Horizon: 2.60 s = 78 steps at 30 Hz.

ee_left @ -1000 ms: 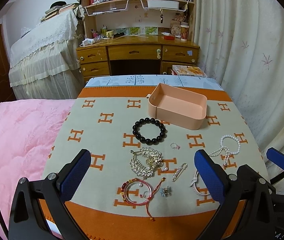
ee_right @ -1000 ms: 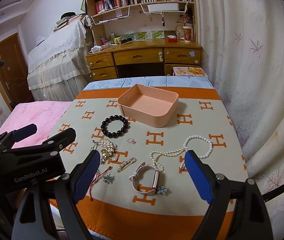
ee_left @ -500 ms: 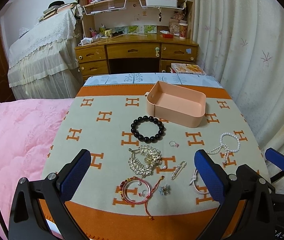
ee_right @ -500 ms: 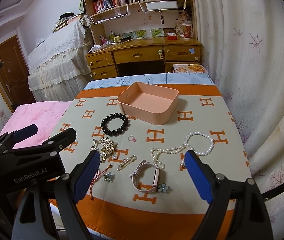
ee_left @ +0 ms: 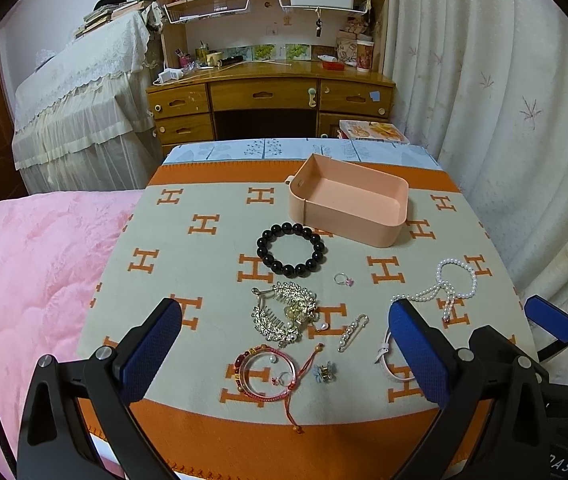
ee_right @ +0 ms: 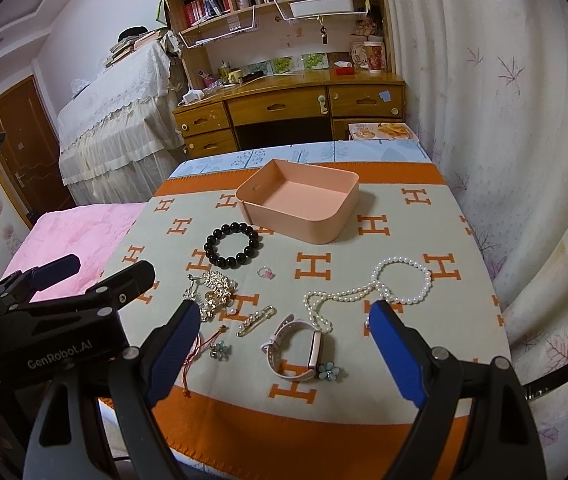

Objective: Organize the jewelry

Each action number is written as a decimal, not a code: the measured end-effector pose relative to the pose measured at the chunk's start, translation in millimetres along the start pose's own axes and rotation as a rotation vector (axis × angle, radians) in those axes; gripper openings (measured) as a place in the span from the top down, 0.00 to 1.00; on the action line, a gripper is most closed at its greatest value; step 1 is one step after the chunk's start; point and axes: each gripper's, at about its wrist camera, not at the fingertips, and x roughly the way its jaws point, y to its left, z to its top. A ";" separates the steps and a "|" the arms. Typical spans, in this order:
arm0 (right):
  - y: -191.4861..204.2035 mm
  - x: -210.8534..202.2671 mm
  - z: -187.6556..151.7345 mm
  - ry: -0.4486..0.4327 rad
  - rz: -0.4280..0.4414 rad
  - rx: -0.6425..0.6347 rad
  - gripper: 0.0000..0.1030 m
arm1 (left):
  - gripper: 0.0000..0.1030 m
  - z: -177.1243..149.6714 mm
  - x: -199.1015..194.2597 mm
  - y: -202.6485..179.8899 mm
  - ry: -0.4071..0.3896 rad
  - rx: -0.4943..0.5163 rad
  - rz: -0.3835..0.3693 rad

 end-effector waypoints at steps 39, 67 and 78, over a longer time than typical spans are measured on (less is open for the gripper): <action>-67.6 65.2 66.3 0.181 -0.004 0.038 0.18 | 0.01 94.4 100.8 51.7 0.270 0.098 -0.019; -96.8 170.8 38.5 0.579 -0.047 -0.190 0.90 | 0.24 81.6 275.1 29.4 0.566 0.167 -0.051; -103.5 139.0 61.4 0.473 -0.015 -0.114 0.94 | 0.88 85.0 263.8 28.5 0.537 0.132 -0.098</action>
